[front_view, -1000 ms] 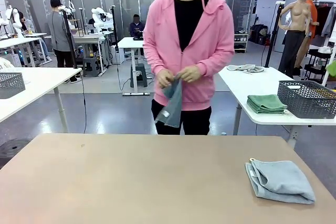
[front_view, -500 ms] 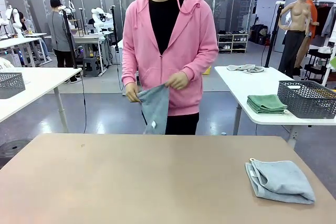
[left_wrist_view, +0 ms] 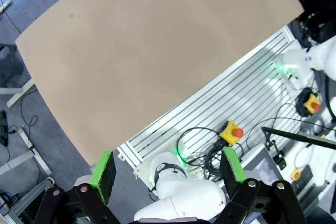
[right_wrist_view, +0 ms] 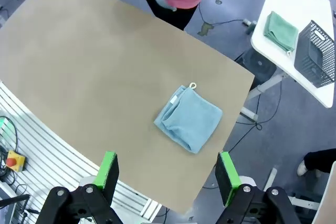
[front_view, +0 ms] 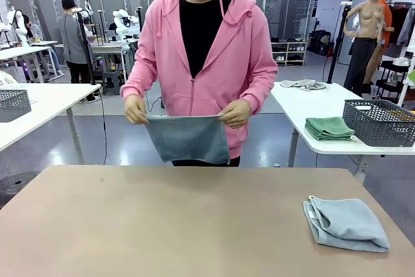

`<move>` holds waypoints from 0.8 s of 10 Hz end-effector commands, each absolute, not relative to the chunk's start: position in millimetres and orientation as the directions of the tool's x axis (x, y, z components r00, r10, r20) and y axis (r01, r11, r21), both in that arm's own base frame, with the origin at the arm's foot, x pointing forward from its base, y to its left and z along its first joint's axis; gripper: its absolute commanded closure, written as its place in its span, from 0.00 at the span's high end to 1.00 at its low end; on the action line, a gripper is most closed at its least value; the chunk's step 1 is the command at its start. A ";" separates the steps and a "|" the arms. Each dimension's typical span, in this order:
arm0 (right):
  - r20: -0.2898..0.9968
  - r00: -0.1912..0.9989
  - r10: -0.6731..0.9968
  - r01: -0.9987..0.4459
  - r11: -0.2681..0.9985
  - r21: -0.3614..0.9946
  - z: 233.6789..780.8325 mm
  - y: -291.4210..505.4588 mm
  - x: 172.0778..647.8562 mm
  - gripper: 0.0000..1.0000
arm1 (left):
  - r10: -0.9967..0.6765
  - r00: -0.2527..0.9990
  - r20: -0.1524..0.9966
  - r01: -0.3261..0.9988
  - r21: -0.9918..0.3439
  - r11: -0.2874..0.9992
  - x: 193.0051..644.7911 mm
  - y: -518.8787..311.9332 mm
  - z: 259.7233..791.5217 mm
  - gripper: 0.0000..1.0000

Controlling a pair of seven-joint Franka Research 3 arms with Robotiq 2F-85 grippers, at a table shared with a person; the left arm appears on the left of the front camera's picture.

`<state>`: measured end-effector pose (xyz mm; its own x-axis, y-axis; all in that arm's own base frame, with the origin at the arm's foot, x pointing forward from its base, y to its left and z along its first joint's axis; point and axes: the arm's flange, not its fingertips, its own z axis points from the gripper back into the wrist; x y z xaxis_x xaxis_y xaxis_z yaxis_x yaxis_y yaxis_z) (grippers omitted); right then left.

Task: Fold the towels and place them in the basket.
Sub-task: When a person lays out a Towel with hook on the table, fold it in half twice.

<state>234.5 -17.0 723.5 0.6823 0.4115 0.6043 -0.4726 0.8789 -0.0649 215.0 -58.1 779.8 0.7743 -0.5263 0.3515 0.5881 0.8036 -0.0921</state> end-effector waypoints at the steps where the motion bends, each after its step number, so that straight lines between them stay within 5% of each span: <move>1: 0.606 0.684 0.406 -0.461 0.885 -0.072 722.1 -17.1 235.0 0.93 | -0.534 0.772 0.345 0.591 -0.080 0.802 214.4 -57.0 779.5 1.00; 8: 0.606 0.684 0.406 -0.461 0.885 -0.072 722.1 -17.1 235.0 0.93 | -0.534 0.772 0.345 0.591 -0.080 0.802 214.4 -57.0 779.5 1.00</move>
